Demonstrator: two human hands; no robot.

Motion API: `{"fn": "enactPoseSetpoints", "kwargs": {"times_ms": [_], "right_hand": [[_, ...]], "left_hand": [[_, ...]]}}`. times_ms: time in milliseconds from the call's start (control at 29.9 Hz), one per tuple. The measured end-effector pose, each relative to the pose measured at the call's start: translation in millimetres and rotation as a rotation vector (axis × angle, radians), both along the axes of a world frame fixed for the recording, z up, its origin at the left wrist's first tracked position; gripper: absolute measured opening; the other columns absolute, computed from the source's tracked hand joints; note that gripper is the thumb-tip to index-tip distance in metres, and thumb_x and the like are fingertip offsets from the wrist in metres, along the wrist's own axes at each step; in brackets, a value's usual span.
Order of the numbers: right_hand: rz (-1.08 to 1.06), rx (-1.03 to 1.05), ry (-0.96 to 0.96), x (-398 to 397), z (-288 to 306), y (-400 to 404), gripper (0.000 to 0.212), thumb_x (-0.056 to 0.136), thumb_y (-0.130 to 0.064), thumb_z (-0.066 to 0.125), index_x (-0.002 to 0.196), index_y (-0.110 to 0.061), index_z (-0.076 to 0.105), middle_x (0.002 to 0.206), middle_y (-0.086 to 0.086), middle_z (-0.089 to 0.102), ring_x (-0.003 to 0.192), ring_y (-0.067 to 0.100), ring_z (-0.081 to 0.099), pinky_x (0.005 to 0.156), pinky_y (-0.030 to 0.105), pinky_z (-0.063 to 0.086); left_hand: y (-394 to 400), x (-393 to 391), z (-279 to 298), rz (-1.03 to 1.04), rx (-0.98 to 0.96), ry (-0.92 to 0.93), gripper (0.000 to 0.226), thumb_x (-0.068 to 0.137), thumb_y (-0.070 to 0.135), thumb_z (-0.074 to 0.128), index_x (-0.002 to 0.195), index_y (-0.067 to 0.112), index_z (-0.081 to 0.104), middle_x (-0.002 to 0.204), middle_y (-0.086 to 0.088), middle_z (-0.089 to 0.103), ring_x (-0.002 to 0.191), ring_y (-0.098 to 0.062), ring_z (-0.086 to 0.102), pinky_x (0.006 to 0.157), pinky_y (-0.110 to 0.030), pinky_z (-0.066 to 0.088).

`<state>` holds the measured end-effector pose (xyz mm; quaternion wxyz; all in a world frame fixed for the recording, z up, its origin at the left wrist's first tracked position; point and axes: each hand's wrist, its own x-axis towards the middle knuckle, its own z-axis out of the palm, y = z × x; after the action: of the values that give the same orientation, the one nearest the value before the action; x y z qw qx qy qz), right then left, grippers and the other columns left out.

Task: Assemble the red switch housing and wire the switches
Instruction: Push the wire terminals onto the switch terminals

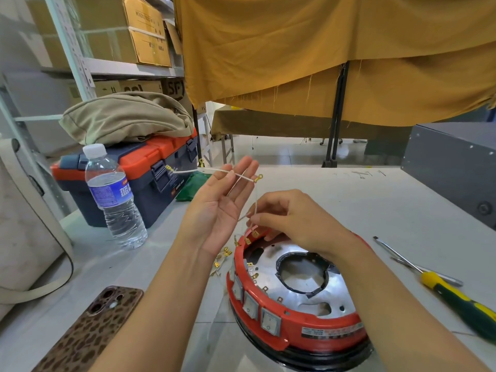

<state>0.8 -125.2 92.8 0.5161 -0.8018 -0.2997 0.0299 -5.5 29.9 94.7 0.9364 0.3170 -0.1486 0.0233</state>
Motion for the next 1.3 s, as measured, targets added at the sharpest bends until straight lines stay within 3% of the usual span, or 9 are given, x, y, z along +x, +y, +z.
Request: {"fn": "enactPoseSetpoints", "kwargs": {"times_ms": [201, 401, 535, 669, 936, 1037, 1170, 1304], "right_hand": [[0.004, 0.098, 0.088, 3, -1, 0, 0.014, 0.089, -0.021, 0.064, 0.092, -0.008, 0.069, 0.077, 0.006, 0.074, 0.068, 0.019, 0.072, 0.062, 0.024, 0.058], [-0.014, 0.138, 0.165, 4, -1, -6, 0.016, 0.092, -0.015, 0.06, 0.087, -0.001, 0.067, 0.078, 0.011, 0.073, 0.066, 0.022, 0.071, 0.061, 0.025, 0.058], [-0.044, 0.156, 0.185, 5, -1, -14, 0.016, 0.092, -0.01, 0.058, 0.086, 0.003, 0.066, 0.077, 0.015, 0.072, 0.06, 0.02, 0.068, 0.058, 0.024, 0.056], [-0.051, 0.162, 0.207, 7, 1, -22, 0.015, 0.091, -0.008, 0.058, 0.081, -0.001, 0.067, 0.07, 0.013, 0.07, 0.058, 0.021, 0.067, 0.056, 0.023, 0.055], [-0.054, 0.178, 0.241, 5, -2, -30, 0.022, 0.091, -0.007, 0.058, 0.072, -0.01, 0.068, 0.062, 0.01, 0.067, 0.053, 0.02, 0.066, 0.051, 0.021, 0.051], [-0.069, 0.181, 0.232, 4, -3, -35, 0.022, 0.091, -0.006, 0.057, 0.071, -0.009, 0.067, 0.06, 0.01, 0.066, 0.051, 0.018, 0.065, 0.049, 0.019, 0.05], [-0.101, 0.152, 0.208, 0, -5, -42, 0.024, 0.09, -0.004, 0.058, 0.068, -0.006, 0.065, 0.057, 0.011, 0.065, 0.047, 0.017, 0.063, 0.046, 0.019, 0.05], [-0.143, 0.089, 0.21, -1, -6, -53, 0.018, 0.09, -0.002, 0.058, 0.078, 0.009, 0.064, 0.054, 0.009, 0.064, 0.044, 0.015, 0.063, 0.042, 0.017, 0.045]], "left_hand": [[-2, 1, -9, 0.106, 0.192, 0.013, 0.014, 0.088, -0.001, 0.048, 0.097, 0.006, 0.055, 0.096, -0.012, 0.074, 0.095, -0.023, 0.071, 0.073, -0.027, 0.057], [-5, 0, -16, 0.191, 0.331, 0.0, 0.015, 0.089, 0.008, 0.051, 0.102, 0.005, 0.059, 0.095, -0.01, 0.074, 0.091, -0.021, 0.071, 0.076, -0.027, 0.057], [-3, -4, -23, 0.231, 0.442, -0.011, 0.023, 0.084, 0.021, 0.056, 0.102, 0.011, 0.066, 0.098, -0.01, 0.074, 0.097, -0.023, 0.07, 0.078, -0.026, 0.057], [2, -8, -31, 0.219, 0.63, -0.021, 0.024, 0.083, 0.02, 0.059, 0.106, 0.02, 0.069, 0.1, -0.01, 0.074, 0.09, -0.019, 0.07, 0.073, -0.022, 0.055], [2, -12, -39, 0.12, 0.669, -0.028, 0.02, 0.067, 0.013, 0.068, 0.085, 0.017, 0.076, 0.085, -0.007, 0.075, 0.075, -0.012, 0.071, 0.061, -0.017, 0.053], [0, -13, -41, 0.09, 0.701, -0.034, 0.022, 0.066, 0.011, 0.069, 0.087, 0.015, 0.074, 0.083, -0.007, 0.075, 0.072, -0.013, 0.07, 0.06, -0.018, 0.054], [-2, -12, -40, 0.189, 0.677, -0.026, 0.033, 0.068, 0.018, 0.069, 0.101, 0.012, 0.068, 0.085, -0.007, 0.074, 0.076, -0.015, 0.07, 0.063, -0.021, 0.056], [-2, -12, -40, 0.297, 0.555, -0.01, 0.024, 0.066, 0.029, 0.07, 0.088, 0.019, 0.075, 0.085, -0.006, 0.072, 0.075, -0.015, 0.069, 0.063, -0.022, 0.056]]}}
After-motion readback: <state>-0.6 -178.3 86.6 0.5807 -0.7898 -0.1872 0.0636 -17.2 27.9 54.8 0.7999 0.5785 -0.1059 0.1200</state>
